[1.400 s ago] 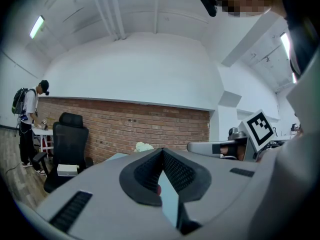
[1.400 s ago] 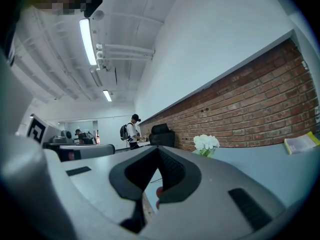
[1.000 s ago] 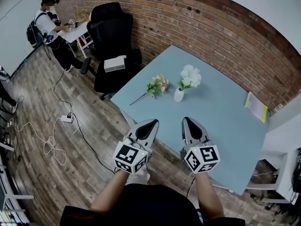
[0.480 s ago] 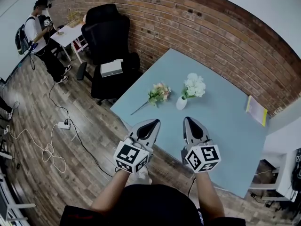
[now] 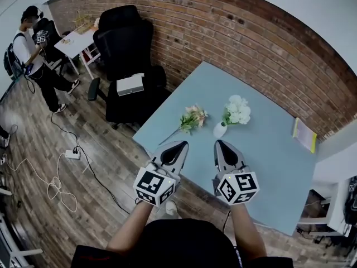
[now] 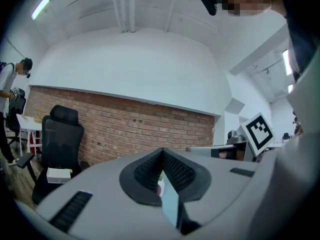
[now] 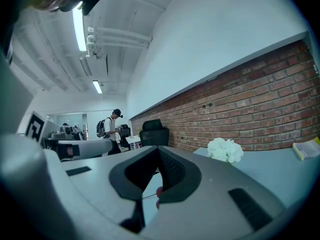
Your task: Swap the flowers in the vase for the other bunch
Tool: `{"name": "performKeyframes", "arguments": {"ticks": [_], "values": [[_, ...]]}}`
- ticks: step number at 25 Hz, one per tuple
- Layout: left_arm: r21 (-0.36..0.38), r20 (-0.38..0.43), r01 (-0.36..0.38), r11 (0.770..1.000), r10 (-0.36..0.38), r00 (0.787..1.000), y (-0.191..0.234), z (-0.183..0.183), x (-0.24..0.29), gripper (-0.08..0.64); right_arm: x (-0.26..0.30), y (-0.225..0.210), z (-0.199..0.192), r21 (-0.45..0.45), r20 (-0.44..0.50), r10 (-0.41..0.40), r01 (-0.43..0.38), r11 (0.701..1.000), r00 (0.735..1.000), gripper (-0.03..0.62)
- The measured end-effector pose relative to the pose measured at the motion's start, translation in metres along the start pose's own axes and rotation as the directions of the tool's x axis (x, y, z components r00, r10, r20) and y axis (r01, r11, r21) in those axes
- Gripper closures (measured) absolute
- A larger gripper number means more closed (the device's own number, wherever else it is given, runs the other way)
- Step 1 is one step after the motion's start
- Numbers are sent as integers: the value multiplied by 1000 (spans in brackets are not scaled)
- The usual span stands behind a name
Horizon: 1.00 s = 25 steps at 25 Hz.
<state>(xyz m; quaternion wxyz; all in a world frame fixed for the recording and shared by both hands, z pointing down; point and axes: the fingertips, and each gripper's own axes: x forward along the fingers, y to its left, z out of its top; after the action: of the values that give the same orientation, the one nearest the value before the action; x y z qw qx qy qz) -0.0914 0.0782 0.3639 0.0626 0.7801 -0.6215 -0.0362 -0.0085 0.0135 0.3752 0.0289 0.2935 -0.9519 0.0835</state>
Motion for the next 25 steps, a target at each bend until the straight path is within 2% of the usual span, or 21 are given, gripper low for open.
{"name": "performKeyframes", "arguments": {"ticks": [11, 25], "values": [[-33, 0, 40, 999, -40, 999, 29, -4, 2, 554, 21, 8, -5, -14, -17, -58, 58, 998, 998, 580], [-39, -23, 64, 997, -65, 998, 26, -14, 34, 554, 25, -34, -5, -26, -21, -96, 96, 995, 995, 580]]}}
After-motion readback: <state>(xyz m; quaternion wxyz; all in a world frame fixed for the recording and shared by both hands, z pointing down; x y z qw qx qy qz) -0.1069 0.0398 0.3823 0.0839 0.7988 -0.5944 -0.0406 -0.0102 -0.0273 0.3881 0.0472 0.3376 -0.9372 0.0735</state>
